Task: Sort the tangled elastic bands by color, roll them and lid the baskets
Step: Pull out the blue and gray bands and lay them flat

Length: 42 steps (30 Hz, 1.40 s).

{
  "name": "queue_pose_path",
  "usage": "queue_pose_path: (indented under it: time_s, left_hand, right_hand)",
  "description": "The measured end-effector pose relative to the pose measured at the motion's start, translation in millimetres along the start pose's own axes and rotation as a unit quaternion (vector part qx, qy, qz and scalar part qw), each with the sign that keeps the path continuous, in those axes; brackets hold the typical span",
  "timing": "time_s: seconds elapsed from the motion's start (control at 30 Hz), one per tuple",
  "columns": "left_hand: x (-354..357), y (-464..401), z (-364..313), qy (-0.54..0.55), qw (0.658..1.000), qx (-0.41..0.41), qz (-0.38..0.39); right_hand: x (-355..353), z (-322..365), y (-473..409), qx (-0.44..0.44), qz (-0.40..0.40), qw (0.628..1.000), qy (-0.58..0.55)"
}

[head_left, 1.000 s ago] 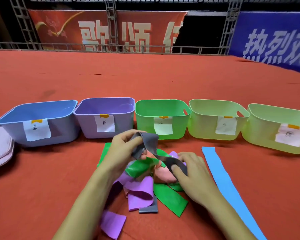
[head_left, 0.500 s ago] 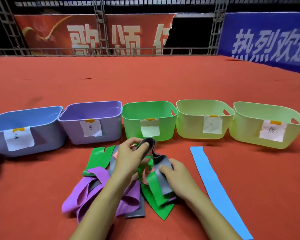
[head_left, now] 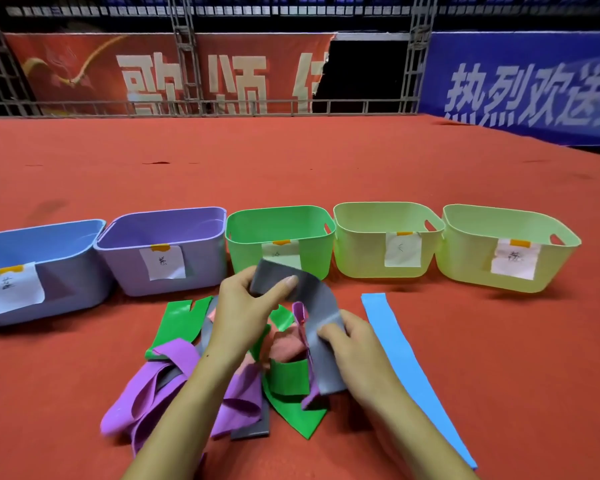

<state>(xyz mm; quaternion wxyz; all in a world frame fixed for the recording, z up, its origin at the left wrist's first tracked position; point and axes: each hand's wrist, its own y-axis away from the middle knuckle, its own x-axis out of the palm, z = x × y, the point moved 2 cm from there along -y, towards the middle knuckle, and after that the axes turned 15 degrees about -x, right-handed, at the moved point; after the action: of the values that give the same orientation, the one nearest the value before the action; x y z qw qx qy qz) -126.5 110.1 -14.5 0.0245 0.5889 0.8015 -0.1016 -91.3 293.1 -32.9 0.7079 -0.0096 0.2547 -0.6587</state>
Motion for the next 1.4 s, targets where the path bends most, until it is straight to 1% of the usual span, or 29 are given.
queue_pose_path:
  time_s: [0.1,0.2,0.23,0.3,0.37,0.47,0.6,0.7,0.8,0.9,1.0,1.13,1.17,1.2,1.27,1.3,1.33,1.4]
  left_hand:
    - [25,8,-1,0.065,0.997,-0.025,0.037]
    - [52,13,3,0.113,0.983,-0.091,0.108]
    - [61,15,4,0.129,0.975,-0.116,0.136]
    - [81,14,5,0.125,0.966,-0.137,0.179]
    - [106,10,7,0.072,0.972,-0.115,0.194]
    - [149,-6,10,0.006,0.980,-0.066,0.190]
    - [207,-30,14,-0.057,0.979,-0.059,0.185]
    - [242,-40,19,-0.096,0.972,-0.072,0.203]
    - [271,-44,27,-0.122,0.967,-0.080,0.210]
    - [292,-48,30,-0.158,0.965,-0.062,0.202]
    - [305,-53,30,-0.208,0.958,-0.049,0.193]
    - [311,-54,27,-0.282,0.943,-0.031,0.173]
    - [311,-52,26,-0.306,0.938,-0.024,0.161]
    - [311,-51,26,-0.330,0.932,-0.017,0.150]
    - [310,-48,29,-0.370,0.921,0.009,0.125]
    - [310,-45,29,-0.387,0.915,0.026,0.113]
    - [310,-43,29,-0.402,0.909,0.042,0.099]
    - [308,-38,27,-0.419,0.902,0.068,0.076]
  right_hand:
    - [-25,-18,9,0.041,-0.007,0.999,-0.030]
    - [-54,-34,19,0.084,0.003,0.995,-0.047]
    - [-65,-33,22,0.099,-0.012,0.993,-0.064]
    - [-90,-41,27,0.106,-0.042,0.992,-0.059]
    - [-116,-49,36,0.094,-0.069,0.993,0.003]
    - [-146,-71,50,0.095,-0.066,0.990,0.079]
    - [-177,-88,69,0.111,-0.041,0.985,0.128]
    - [-194,-90,77,0.127,-0.035,0.985,0.115]
    - [-209,-94,80,0.126,-0.014,0.987,0.102]
    - [-218,-99,81,0.135,0.035,0.982,0.126]
    - [-222,-99,85,0.174,0.077,0.976,0.105]
    - [-225,-92,90,0.199,0.098,0.970,0.099]
    - [-226,-91,90,0.199,0.107,0.966,0.129]
    - [-228,-89,89,0.192,0.128,0.954,0.190]
    - [-229,-80,89,0.168,0.162,0.916,0.325]
    - [-229,-77,89,0.162,0.166,0.902,0.363]
    - [-229,-74,89,0.163,0.166,0.895,0.381]
    - [-227,-74,88,0.168,0.164,0.893,0.384]
